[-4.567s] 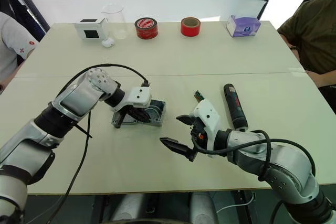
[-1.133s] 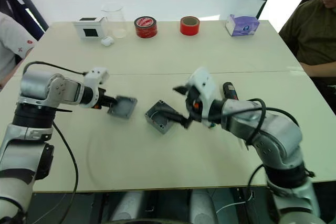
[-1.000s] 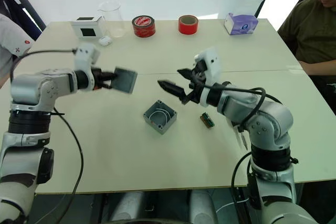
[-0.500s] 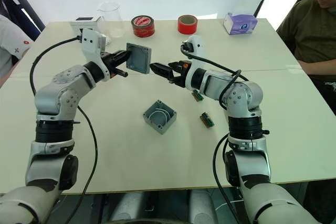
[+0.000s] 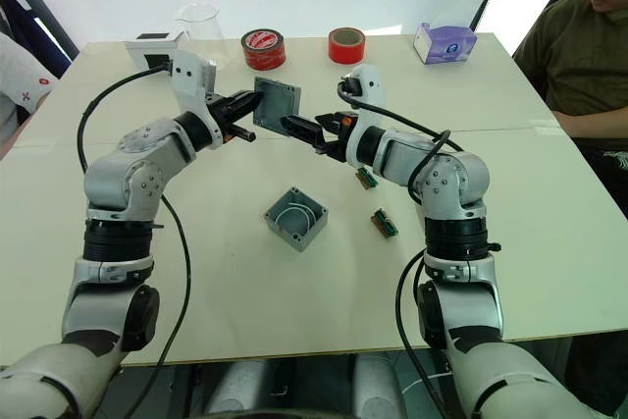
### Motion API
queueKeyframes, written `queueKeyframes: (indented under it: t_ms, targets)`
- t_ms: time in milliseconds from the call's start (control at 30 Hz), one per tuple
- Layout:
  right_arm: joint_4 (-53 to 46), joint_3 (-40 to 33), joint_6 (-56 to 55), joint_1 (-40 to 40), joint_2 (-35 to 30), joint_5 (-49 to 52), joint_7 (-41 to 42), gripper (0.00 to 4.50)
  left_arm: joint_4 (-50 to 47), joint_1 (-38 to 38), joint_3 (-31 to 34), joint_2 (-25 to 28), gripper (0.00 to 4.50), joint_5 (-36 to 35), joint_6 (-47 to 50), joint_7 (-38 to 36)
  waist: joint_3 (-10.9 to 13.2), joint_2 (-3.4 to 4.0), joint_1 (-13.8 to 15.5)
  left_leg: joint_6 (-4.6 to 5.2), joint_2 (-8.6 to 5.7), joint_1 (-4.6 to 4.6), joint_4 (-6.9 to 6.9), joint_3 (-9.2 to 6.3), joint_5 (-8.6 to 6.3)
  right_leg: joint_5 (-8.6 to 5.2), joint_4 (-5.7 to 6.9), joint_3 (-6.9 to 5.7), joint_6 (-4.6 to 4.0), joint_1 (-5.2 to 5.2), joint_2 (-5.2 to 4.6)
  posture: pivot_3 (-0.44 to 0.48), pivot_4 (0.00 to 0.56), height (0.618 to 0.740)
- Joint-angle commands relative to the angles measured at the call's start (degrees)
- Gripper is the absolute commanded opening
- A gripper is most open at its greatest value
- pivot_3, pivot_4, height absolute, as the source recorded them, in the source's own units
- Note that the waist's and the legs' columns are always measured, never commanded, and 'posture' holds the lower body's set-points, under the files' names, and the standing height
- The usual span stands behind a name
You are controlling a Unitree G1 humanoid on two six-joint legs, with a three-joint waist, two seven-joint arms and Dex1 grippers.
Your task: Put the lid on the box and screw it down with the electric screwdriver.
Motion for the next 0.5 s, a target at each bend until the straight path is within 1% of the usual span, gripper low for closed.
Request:
queueKeyframes:
  t_ms: [33, 133, 233, 267, 300, 333, 400, 500]
  targets:
    - [-1.58, -1.37, -1.29, -2.07, 0.53, 0.05, -0.08, 4.50, -1.72, -2.04, 0.25, -0.07, 0.01, -0.41, -1.11, -0.53, 0.00, 0.00, -0.06, 0.00, 0.00, 0.00, 0.00, 0.00, 0.00, 0.00, 0.00, 0.00, 0.00, 0.00, 0.00, 0.000, 0.150, 0.740]
    - [-1.30, -1.32, -1.55, -2.26, 0.58, -0.35, -0.04, 4.50, -1.57, -2.16, 0.24, -0.34, 0.01, -0.44, -1.14, -0.58, 0.00, 0.00, -0.06, 0.00, 0.00, 0.00, -0.01, 0.00, 0.00, 0.00, 0.00, 0.00, 0.00, 0.00, 0.00, 0.000, 0.150, 0.740]
    - [-0.99, -1.02, -2.06, -2.24, 0.61, -1.06, 0.09, 3.84, -1.68, -2.18, 0.00, -0.46, 0.00, -0.25, -1.27, -0.70, 0.00, 0.00, -0.02, 0.00, 0.00, 0.00, -0.01, 0.00, 0.00, 0.00, 0.00, 0.00, 0.00, 0.00, 0.00, 0.000, 0.150, 0.740]
    - [-0.99, -1.00, -2.20, -2.24, 0.59, -1.27, 0.17, 3.42, -2.01, -2.11, -0.13, -0.50, 0.00, -0.26, -1.14, -0.75, 0.00, 0.00, -0.02, 0.00, 0.00, 0.00, -0.01, 0.00, 0.00, 0.00, 0.00, 0.00, 0.00, 0.00, 0.00, 0.000, 0.150, 0.740]
    - [-1.01, -1.03, -2.25, -2.25, 0.61, -1.45, 0.27, 3.19, -2.25, -2.07, -0.20, -0.52, 0.00, -0.27, -1.03, -0.77, 0.00, 0.00, -0.02, 0.00, 0.00, 0.00, -0.01, 0.00, 0.00, 0.00, -0.01, 0.00, 0.00, 0.00, 0.00, 0.000, 0.150, 0.740]
    - [-0.99, -1.11, -2.23, -2.30, 0.63, -1.52, 0.34, 2.71, -2.43, -2.04, -0.16, -0.64, 0.00, -0.41, -0.85, -0.73, 0.00, 0.00, -0.02, 0.00, 0.00, 0.00, -0.01, 0.00, 0.00, 0.00, 0.00, 0.00, 0.00, 0.00, 0.00, 0.000, 0.150, 0.740]
    - [-0.94, -1.20, -2.29, -2.35, 0.76, -1.75, 0.42, 1.97, -2.68, -1.94, -0.21, -0.74, 0.00, -0.42, -0.73, -0.70, 0.00, 0.00, -0.02, 0.00, 0.00, 0.00, -0.01, 0.00, 0.00, 0.00, 0.00, 0.00, 0.00, 0.00, 0.00, 0.000, 0.150, 0.740]
    - [-0.84, -1.22, -2.44, -2.44, 1.13, -1.98, 0.40, 0.73, -2.76, -1.82, -0.19, -0.69, 0.00, -0.37, -0.79, -0.82, 0.00, 0.00, -0.09, 0.00, 0.00, 0.00, -0.01, 0.00, 0.00, 0.00, -0.01, 0.00, 0.00, 0.00, 0.00, 0.000, 0.150, 0.740]
